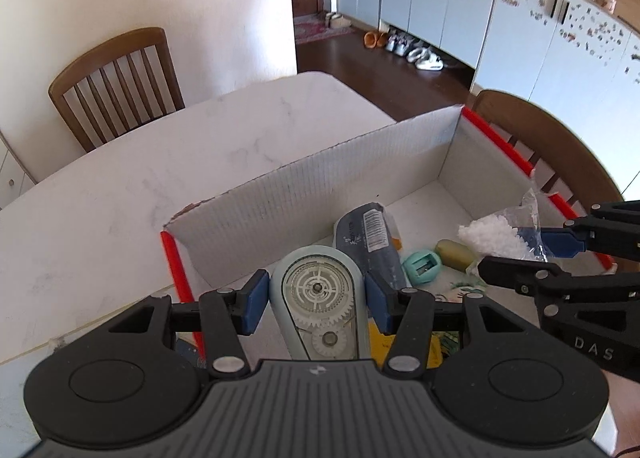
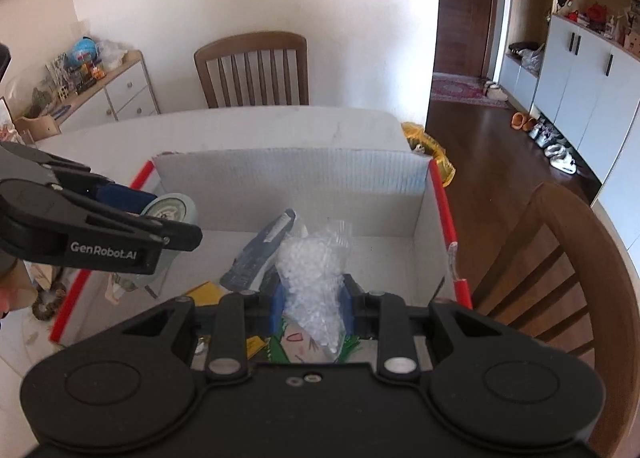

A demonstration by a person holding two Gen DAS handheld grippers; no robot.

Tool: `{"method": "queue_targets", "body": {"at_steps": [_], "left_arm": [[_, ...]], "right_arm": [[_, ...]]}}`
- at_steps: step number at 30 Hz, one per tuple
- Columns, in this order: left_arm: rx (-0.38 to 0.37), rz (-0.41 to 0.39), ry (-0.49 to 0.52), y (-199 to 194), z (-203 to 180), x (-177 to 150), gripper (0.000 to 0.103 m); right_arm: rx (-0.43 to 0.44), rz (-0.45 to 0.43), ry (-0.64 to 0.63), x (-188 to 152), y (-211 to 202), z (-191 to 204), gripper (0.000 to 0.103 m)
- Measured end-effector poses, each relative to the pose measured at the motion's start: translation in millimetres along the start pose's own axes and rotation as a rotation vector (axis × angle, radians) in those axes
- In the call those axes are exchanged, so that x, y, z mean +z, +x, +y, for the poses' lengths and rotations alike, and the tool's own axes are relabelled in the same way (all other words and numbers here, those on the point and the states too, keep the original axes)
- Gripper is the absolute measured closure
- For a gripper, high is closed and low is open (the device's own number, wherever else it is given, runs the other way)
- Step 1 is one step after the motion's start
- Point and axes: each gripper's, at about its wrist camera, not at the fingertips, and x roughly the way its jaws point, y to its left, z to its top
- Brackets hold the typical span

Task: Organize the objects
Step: 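Open the right tool over the shoebox while the left tool releases the gear dispenser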

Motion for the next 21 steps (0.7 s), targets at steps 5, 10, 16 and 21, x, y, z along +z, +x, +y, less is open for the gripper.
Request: {"method": "queue_targets", "body": {"at_steps": [5, 10, 16, 21], "left_arm": [[0.021, 0.034, 0.020, 22.0, -4.8, 4.0, 0.052], [0.033, 0.066, 0.034, 40.2, -8.8, 6.4, 0.052], [0.027, 0.103, 0.027, 55.2, -9.6, 7.1, 0.051], [0.028, 0.128, 0.024, 65.3, -10.6, 6.2, 0.052]], "right_arm": [[0.013, 0.046, -0.005, 2.7, 20.6, -5.5, 0.076], [0.009, 0.094, -0.017, 3.0, 38.8, -11.5, 0.076], [0.030, 0.138, -0.030, 2.0, 49.7, -15.0, 0.076], [0.026, 0.176, -0.052, 0.1, 57.7, -13.8, 0.076]]}}
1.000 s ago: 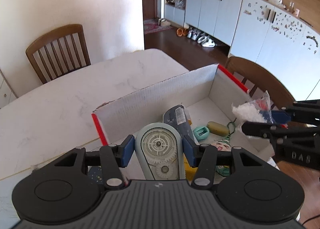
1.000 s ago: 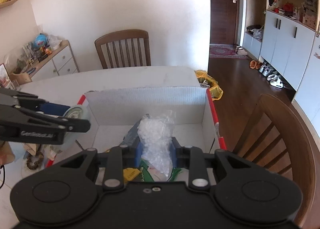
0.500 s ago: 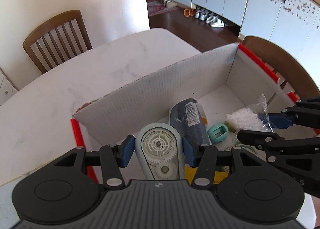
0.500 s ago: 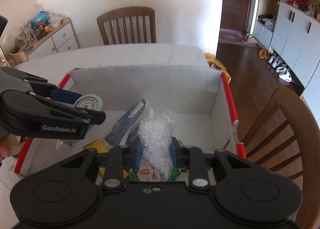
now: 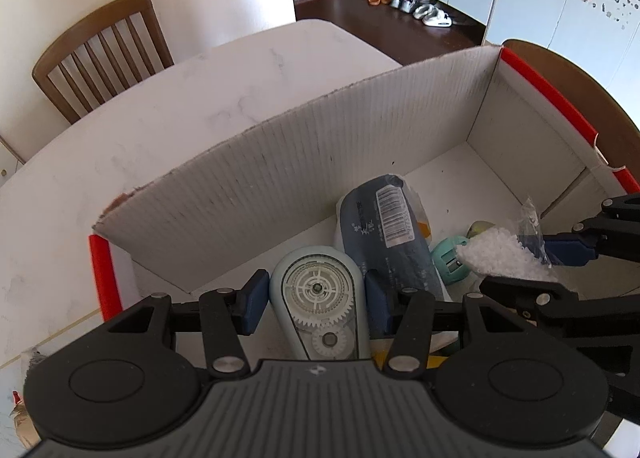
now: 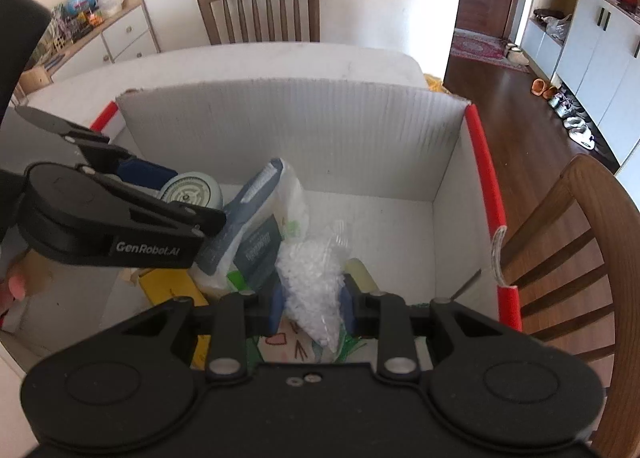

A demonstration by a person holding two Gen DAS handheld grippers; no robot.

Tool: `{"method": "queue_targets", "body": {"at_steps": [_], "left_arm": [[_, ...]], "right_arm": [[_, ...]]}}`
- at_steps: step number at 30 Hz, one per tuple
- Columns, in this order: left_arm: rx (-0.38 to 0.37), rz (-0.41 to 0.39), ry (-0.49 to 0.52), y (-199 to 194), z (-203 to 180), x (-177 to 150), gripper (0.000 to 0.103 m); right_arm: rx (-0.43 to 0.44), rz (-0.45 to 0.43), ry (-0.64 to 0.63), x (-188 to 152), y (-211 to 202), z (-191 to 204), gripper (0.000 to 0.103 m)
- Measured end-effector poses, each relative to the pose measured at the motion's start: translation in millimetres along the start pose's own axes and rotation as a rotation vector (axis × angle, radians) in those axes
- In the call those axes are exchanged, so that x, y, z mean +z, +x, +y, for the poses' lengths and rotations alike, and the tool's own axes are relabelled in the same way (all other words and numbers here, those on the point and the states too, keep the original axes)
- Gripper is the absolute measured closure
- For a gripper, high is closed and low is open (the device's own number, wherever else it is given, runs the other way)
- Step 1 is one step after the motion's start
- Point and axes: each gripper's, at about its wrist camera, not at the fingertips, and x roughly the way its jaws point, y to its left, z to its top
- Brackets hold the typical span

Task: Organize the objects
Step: 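Open the right tool over the shoebox while the left tool releases the gear dispenser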

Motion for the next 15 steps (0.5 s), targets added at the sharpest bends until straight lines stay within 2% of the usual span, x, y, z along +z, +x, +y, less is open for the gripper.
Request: {"method": "queue_targets", "body": {"at_steps": [11, 15], "left_arm": [[-0.010, 0.034, -0.043, 5.1, 5.0, 0.4, 0.051], [-0.011, 0.018, -0.048, -0.7, 2.9, -1.0, 0.044]], "right_arm": [[0.008, 0.041, -0.019, 0.6, 3.5, 2.8, 0.070], [0.000, 0.035, -0.036, -1.0, -0.6, 3.6, 0.063]]}}
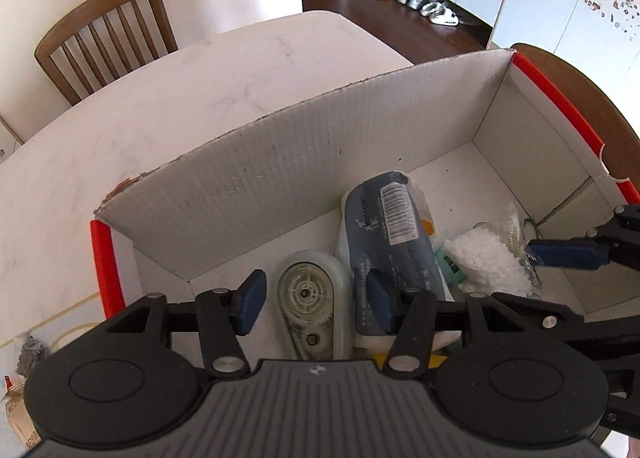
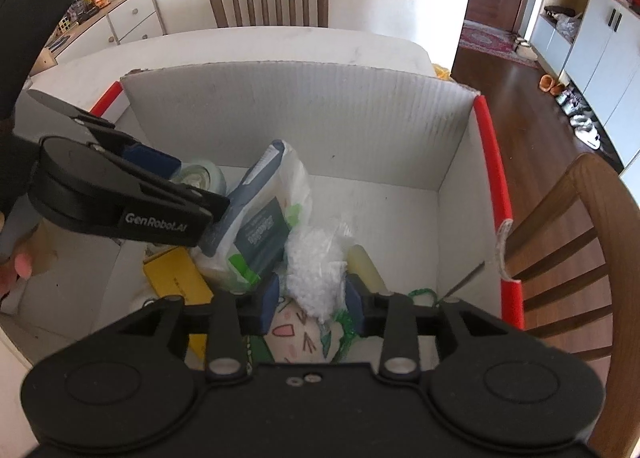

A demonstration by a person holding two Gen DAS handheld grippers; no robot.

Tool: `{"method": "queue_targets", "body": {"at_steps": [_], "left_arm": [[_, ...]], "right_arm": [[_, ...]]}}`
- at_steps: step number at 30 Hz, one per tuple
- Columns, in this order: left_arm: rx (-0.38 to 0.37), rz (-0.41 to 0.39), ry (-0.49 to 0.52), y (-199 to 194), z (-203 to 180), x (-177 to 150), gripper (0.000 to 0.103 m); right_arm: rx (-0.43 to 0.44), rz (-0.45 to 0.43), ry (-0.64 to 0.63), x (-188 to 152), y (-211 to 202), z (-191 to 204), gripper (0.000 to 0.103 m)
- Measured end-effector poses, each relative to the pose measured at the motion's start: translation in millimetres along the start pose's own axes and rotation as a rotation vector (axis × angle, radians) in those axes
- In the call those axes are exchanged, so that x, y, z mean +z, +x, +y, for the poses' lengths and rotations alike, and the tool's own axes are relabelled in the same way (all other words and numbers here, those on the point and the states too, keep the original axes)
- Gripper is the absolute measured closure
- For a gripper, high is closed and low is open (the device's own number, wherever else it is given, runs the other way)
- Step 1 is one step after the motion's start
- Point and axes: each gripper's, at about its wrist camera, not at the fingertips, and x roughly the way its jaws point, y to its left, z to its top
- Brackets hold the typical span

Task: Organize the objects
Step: 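Withdraw both open tools up out of the shoebox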

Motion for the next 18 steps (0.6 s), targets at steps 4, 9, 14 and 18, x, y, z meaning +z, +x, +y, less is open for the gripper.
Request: {"method": "queue_targets", "body": {"at_steps": [4, 9, 14, 18], "left_arm": [[-0.002, -0.022, 0.001, -9.0, -1.9, -4.6, 0.043], [-0.013, -0.062, -0.014, -25.8, -1.7, -8.9, 0.042], [-0.031, -0.110, -0.028, -48.2, -1.2, -14.8, 0.042], [-0.048, -0.152, -0.045, -66.4, 0.2, -20.7, 0.042]], "right_arm": [[-0.006, -0.022, -0.008, -2.0, -7.9, 0.2, 0.057], [-0.002, -0.054, 0.001, -1.1, -22.6, -1.4, 0.054], [0.009, -0.096, 0.016, 3.2, -41.1, -3.5, 0.049], [0.017, -0.133, 0.040, 1.9, -55.6, -4.3, 0.048]]}}
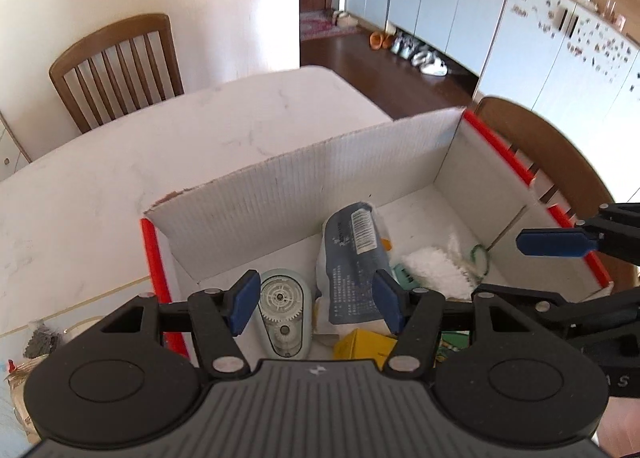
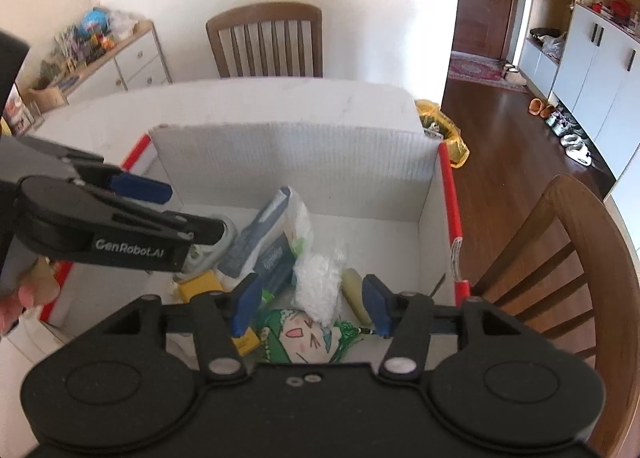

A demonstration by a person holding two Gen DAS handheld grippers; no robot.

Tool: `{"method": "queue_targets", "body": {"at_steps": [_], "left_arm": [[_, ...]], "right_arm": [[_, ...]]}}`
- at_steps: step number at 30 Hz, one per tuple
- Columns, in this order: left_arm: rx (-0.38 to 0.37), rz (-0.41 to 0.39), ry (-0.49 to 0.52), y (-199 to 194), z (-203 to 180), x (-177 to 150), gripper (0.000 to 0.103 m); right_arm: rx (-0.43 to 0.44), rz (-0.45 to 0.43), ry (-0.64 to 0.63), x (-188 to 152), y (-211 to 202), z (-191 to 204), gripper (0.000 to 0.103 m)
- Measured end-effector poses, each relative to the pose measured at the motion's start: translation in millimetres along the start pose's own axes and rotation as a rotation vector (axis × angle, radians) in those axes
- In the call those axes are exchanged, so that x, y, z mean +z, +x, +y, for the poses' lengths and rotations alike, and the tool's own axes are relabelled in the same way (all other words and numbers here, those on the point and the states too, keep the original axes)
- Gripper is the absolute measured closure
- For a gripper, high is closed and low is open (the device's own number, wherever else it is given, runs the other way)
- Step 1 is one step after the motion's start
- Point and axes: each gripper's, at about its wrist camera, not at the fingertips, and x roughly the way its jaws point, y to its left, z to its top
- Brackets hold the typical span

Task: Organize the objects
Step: 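Withdraw both open tools up out of the shoebox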

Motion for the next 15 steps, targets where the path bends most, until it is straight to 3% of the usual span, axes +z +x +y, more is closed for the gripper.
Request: {"method": "queue_targets", "body": {"at_steps": [15], "left_arm": [[-0.042, -0.163, -0.008, -80.3, 17.7, -24.9, 0.042]], "right_arm": [[-0.013, -0.079, 0.035, -5.5, -53.1, 22.5, 0.044]]}}
